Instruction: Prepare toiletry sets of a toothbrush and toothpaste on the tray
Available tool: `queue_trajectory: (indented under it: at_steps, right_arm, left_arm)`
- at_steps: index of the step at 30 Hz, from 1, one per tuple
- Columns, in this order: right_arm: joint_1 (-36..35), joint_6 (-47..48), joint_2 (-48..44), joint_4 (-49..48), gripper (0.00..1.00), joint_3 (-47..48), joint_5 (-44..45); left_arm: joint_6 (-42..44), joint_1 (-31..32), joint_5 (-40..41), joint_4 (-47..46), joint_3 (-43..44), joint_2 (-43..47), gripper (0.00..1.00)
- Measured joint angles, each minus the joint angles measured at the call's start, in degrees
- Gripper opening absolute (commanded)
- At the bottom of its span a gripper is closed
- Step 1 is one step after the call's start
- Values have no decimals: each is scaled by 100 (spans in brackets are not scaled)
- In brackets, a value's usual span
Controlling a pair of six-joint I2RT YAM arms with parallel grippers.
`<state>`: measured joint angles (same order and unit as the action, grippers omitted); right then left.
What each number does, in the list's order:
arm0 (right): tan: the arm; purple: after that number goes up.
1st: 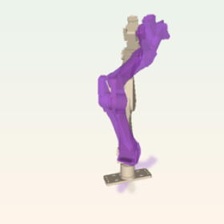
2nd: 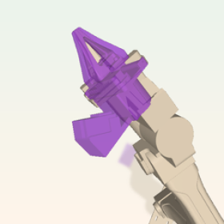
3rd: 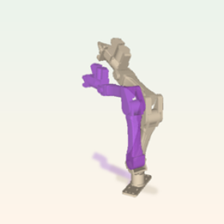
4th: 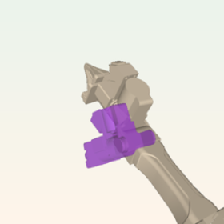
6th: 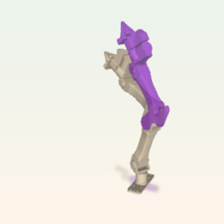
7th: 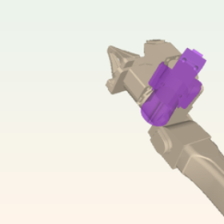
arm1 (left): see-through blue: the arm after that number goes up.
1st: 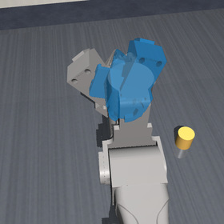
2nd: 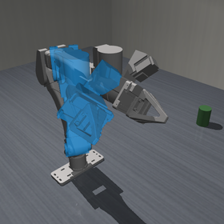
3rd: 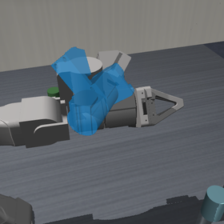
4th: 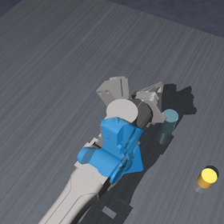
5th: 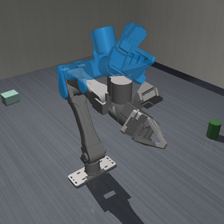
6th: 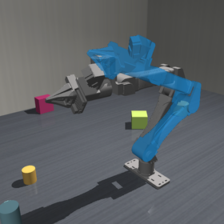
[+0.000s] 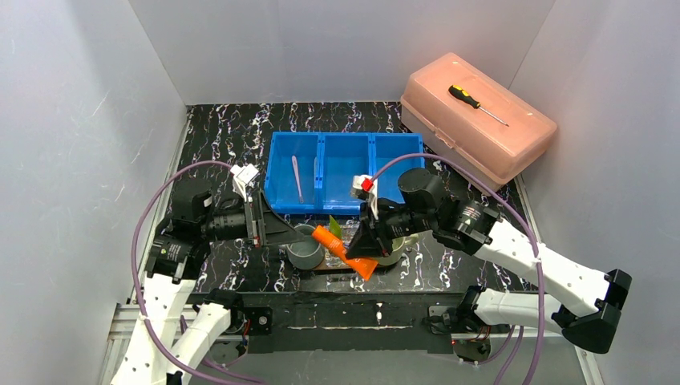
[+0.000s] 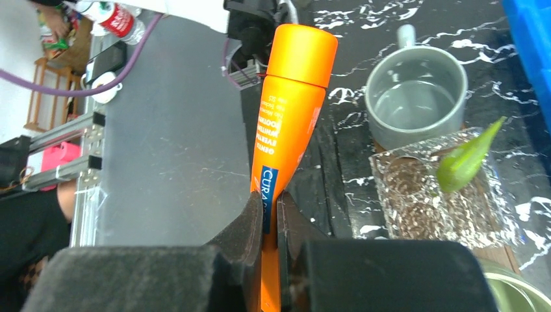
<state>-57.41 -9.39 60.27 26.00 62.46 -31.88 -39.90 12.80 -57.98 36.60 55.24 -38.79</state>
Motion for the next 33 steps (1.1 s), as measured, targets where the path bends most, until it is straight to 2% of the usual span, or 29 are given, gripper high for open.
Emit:
queue_trajectory:
  at_steps: [10, 18, 33]
  right_arm:
    - [-299, 22, 175, -229, 1, 26, -599]
    - [-516, 46, 726, -260, 1, 361, -621]
    - [-671, 55, 1141, -389, 1, 765, -601]
  left_arm:
    - [87, 0, -551, 205, -103, -162, 91]
    - [188, 0, -737, 297, -149, -122, 84]
    - [323, 2, -813, 382, -227, -37, 69]
